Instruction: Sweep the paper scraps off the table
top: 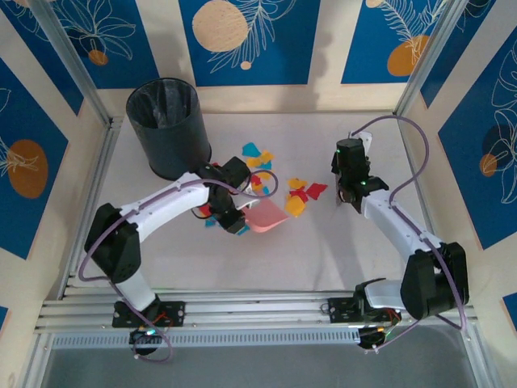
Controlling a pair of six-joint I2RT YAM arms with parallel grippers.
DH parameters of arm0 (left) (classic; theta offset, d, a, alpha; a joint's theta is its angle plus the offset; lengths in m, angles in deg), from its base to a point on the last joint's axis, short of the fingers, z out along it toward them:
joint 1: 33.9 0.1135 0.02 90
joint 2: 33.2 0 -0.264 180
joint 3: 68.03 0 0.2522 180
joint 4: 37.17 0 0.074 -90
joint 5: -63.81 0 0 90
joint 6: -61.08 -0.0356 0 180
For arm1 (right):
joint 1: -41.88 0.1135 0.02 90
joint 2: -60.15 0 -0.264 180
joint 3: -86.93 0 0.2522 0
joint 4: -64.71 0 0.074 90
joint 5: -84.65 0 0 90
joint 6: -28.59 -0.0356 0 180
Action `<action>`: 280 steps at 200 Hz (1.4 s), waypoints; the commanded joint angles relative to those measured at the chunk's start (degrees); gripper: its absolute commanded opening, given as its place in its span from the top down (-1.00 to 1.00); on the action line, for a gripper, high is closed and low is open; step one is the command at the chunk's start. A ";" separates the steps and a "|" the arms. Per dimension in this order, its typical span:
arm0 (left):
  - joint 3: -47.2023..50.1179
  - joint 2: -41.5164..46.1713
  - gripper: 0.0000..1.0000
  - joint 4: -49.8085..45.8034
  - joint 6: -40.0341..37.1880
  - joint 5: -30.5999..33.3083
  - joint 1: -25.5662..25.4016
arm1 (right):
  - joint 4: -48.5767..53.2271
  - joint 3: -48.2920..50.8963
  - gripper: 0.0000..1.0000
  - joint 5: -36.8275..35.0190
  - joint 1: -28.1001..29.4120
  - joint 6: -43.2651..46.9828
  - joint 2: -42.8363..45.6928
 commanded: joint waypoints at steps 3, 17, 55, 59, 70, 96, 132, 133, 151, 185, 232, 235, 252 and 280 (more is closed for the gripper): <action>0.49 -1.29 1.00 -2.40 -2.64 0.59 -1.15 | -3.50 -2.02 1.00 -2.06 -0.49 3.33 -1.74; 0.50 -1.81 1.00 -1.98 -2.85 1.08 -1.43 | -3.63 -2.58 1.00 -1.98 -0.54 4.09 -3.05; -0.02 -4.17 1.00 -2.14 -4.13 1.77 -2.24 | -4.57 -3.28 1.00 0.93 -0.66 6.27 -5.12; -0.11 -4.50 1.00 -2.19 -4.31 1.92 -2.29 | -4.58 -3.41 1.00 1.20 -0.64 6.29 -5.38; -0.46 -5.48 1.00 -2.27 -4.56 2.38 -2.48 | -4.50 -3.91 1.00 2.56 -0.68 6.87 -6.17; -1.58 -7.64 1.00 -1.93 -4.80 3.01 -2.62 | -3.24 -5.58 1.00 5.15 -0.41 7.31 -8.34; -4.10 -10.61 1.00 -1.49 -4.69 3.89 -2.65 | -2.20 -7.14 1.00 7.05 0.62 7.80 -11.03; -4.18 -10.71 1.00 -1.49 -4.66 3.90 -2.65 | -2.20 -7.14 1.00 7.11 0.65 7.83 -11.09; -5.20 -11.89 1.00 -1.23 -4.69 4.29 -2.66 | -2.11 -7.42 1.00 8.92 1.15 8.30 -11.76; -7.40 -14.50 1.00 -1.07 -5.11 4.78 -2.61 | -1.67 -7.74 1.00 13.41 2.15 9.99 -12.56; -11.63 -18.34 1.00 -1.59 -4.46 6.00 -2.57 | -0.62 -7.02 1.00 18.30 3.36 11.14 -12.65; -11.88 -18.49 1.00 -1.72 -4.47 6.09 -2.53 | -0.52 -6.98 1.00 18.44 3.56 11.14 -12.64; -13.65 -19.81 1.00 -2.36 -4.45 6.10 -2.42 | -0.39 -6.56 1.00 20.55 3.78 11.29 -12.23; -15.96 -21.49 1.00 -2.46 -4.71 6.60 -2.22 | -0.73 -5.74 1.00 23.32 4.72 11.58 -11.62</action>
